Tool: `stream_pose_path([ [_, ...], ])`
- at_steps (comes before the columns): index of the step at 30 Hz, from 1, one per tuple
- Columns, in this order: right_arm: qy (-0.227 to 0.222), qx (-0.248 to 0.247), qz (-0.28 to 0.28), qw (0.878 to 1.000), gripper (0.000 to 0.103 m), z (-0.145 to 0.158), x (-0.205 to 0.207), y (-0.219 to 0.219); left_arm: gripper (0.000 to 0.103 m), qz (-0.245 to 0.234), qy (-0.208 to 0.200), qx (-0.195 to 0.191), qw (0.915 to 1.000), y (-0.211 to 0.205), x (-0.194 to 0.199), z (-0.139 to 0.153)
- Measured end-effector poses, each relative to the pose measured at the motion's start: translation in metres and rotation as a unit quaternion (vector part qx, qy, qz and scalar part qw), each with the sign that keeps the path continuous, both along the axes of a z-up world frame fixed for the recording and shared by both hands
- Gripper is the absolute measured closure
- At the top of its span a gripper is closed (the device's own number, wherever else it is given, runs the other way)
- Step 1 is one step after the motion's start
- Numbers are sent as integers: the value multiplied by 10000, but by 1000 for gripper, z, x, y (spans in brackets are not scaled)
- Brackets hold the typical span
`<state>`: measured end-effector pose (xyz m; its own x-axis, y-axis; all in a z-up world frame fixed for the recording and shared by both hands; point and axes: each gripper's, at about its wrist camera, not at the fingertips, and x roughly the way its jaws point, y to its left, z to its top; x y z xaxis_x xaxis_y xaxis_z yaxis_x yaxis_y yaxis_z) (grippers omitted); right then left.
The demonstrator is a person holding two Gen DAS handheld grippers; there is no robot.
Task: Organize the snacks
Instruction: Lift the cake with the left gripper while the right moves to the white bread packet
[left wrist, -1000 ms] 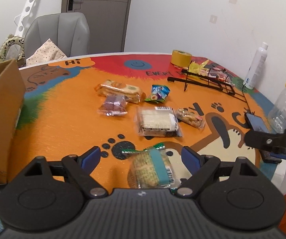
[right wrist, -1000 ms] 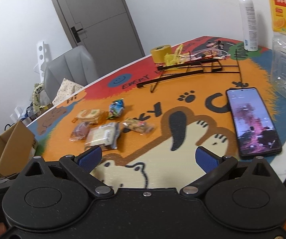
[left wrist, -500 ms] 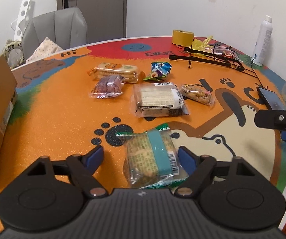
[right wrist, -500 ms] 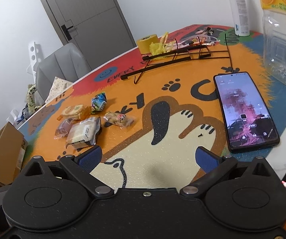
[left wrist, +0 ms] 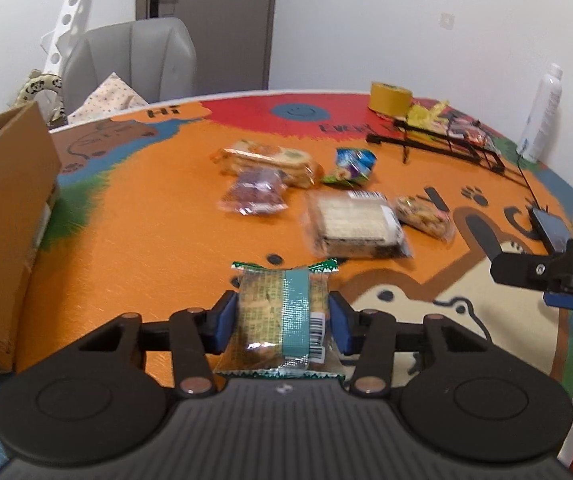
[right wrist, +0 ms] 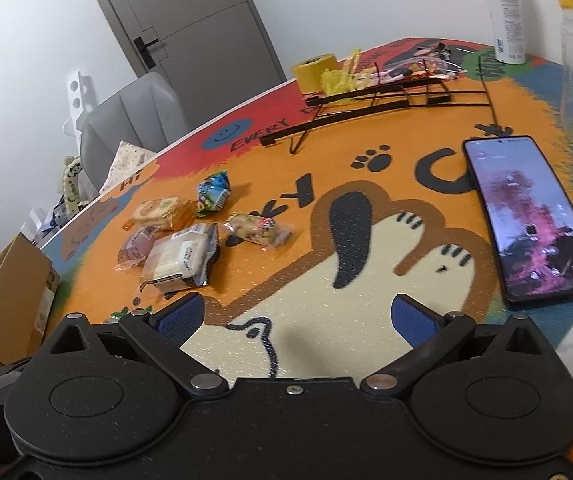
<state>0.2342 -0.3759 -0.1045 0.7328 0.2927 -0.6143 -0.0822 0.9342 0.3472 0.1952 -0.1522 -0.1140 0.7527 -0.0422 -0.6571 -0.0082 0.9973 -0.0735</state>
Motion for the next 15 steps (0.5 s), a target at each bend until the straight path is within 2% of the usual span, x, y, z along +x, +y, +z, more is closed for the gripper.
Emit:
stream_pose_path([
  [15, -123, -4, 386, 9992, 0, 10, 19, 45, 56, 327, -442, -102, 9984, 41, 5, 29],
])
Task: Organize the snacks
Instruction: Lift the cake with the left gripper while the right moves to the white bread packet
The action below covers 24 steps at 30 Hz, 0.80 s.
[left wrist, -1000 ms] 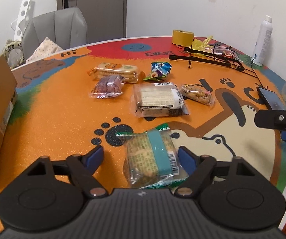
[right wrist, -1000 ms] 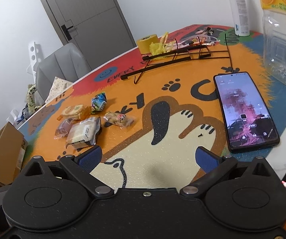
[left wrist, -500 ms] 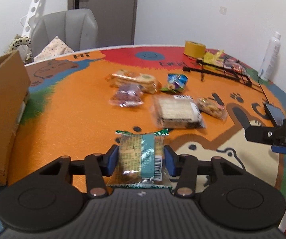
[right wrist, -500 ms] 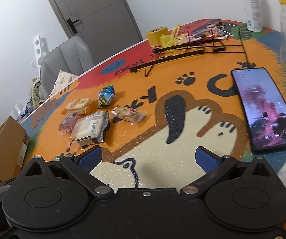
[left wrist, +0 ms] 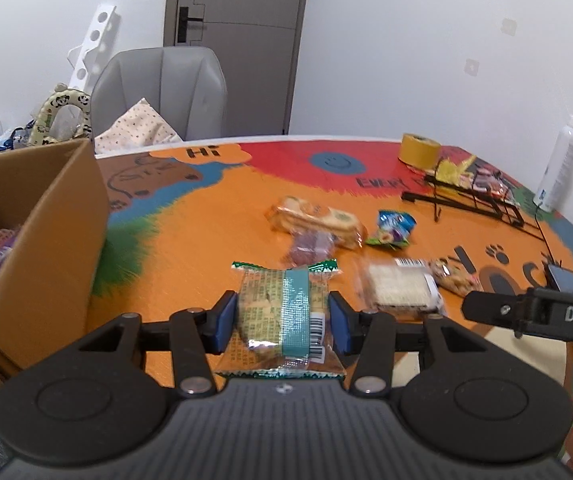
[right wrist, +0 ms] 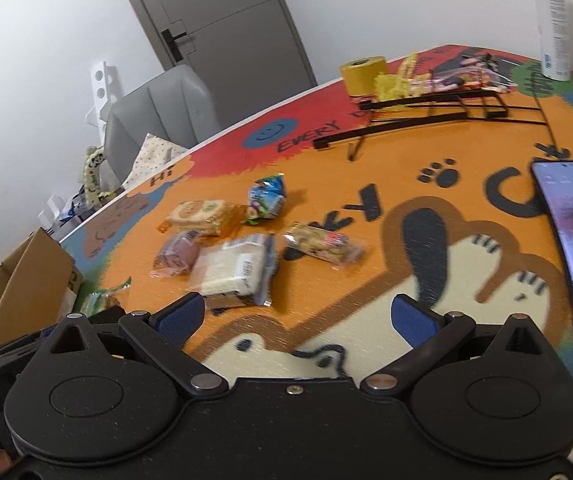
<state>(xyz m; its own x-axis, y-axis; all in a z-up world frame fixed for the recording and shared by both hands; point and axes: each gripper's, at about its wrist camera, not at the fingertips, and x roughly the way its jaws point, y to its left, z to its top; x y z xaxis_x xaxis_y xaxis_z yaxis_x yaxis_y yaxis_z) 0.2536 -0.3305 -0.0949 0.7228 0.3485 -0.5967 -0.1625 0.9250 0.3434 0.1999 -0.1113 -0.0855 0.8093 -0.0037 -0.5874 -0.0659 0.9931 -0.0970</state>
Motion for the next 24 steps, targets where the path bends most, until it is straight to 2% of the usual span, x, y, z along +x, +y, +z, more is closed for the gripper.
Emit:
stream_pose_path([
  [12, 19, -167, 286, 9995, 0, 2, 22, 42, 56, 78, -42, -118, 9999, 22, 10, 3],
  [24, 93, -349, 352, 9987, 0, -1, 46, 67, 55, 156, 113, -218, 9996, 32, 27, -10],
])
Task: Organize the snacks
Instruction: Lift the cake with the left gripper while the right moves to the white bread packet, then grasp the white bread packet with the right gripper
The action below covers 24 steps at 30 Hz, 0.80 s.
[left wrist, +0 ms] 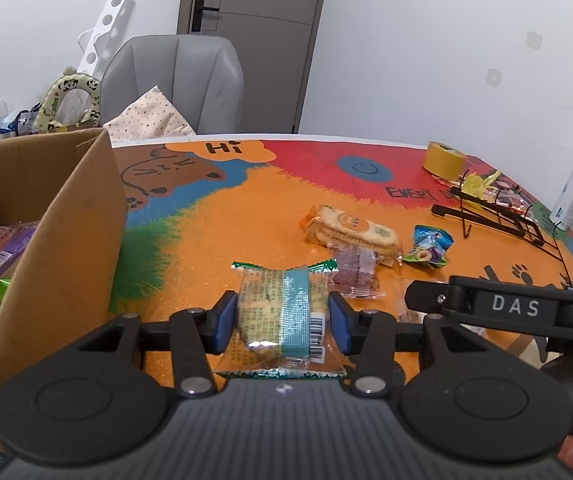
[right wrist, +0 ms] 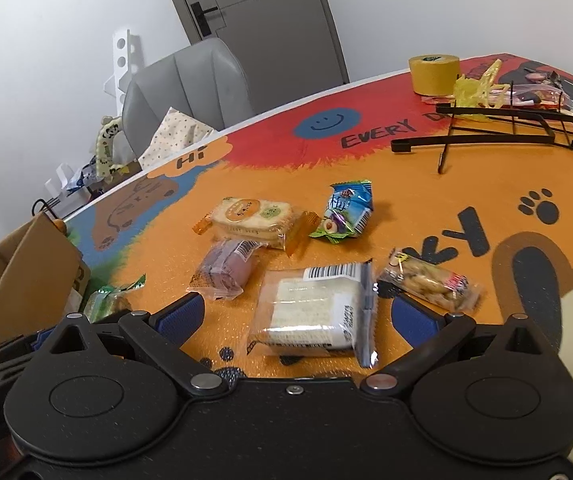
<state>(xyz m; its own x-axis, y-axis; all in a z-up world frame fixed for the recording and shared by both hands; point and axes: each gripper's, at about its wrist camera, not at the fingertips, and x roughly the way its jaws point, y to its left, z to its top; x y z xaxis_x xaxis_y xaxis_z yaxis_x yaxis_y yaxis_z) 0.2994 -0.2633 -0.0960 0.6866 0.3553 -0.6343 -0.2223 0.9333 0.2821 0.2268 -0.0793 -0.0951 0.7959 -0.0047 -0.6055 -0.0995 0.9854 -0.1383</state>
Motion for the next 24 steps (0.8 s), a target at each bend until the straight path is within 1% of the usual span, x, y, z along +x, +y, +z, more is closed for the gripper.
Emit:
stream_pose_path([
  [8, -5, -310, 23, 9995, 0, -9, 9, 17, 55, 129, 129, -31, 9998, 9, 8, -9],
  [10, 32, -400, 48, 9992, 2, -12, 11, 20, 55, 141, 161, -46, 9998, 11, 9, -11],
  [12, 3, -512, 40, 9987, 10, -13, 11, 22, 55, 146, 186, -43, 9997, 11, 10, -12],
  [13, -47, -598, 40, 9982, 19, -13, 10, 23, 55, 146, 192, -41, 9997, 12, 10, -13],
  [14, -83, -693, 45, 9976, 24, -12, 9, 25, 56, 147, 192, -44, 9997, 12, 9, -12],
  [15, -123, -755, 64, 9970, 34, -11, 8, 25, 56, 147, 186, -46, 9997, 12, 9, -12],
  [17, -73, -633, 125, 9979, 37, -9, 6, 21, 56, 141, 158, -42, 9998, 11, 7, -10],
  [18, -65, -603, 131, 9981, 41, -8, 5, 20, 56, 136, 138, -38, 9998, 10, 6, -8],
  [21, -145, -582, 171, 9981, 47, -3, -2, 17, 56, 114, 87, -43, 9999, 8, 1, -5],
  [24, -76, -443, 177, 9988, 49, -1, -6, 14, 56, 90, 38, -42, 9999, 5, -4, -1],
])
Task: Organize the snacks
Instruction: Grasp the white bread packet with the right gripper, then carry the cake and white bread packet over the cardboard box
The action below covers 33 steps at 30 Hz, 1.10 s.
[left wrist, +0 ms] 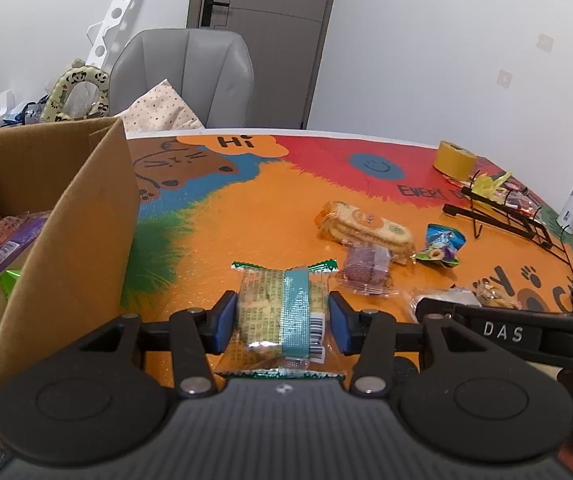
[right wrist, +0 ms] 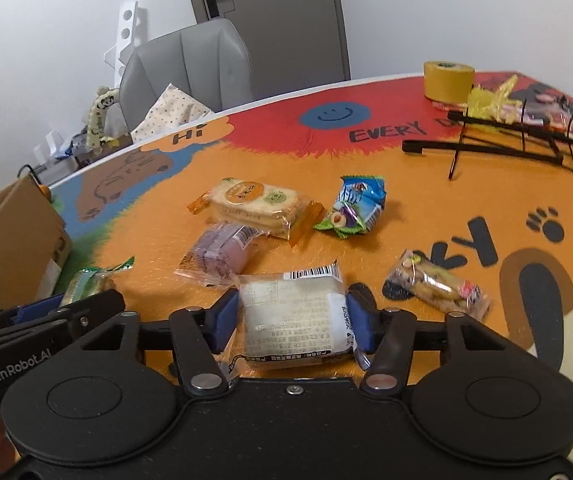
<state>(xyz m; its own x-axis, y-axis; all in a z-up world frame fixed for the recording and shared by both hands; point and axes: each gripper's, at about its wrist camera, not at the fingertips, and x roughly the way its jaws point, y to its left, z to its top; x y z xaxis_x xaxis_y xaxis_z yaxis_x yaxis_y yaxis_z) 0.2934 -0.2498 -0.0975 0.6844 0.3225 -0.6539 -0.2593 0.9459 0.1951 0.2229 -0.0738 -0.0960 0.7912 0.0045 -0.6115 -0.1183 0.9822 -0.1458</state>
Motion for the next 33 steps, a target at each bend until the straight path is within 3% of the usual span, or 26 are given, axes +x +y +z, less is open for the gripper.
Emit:
stream_pose_path([
  [17, -297, 408, 5, 9987, 50, 29, -32, -15, 56, -11, -412, 30, 9991, -7, -31, 31],
  [33, -452, 666, 383, 9960, 50, 48, -48, 15, 56, 276, -782, 39, 9965, 20, -54, 61],
])
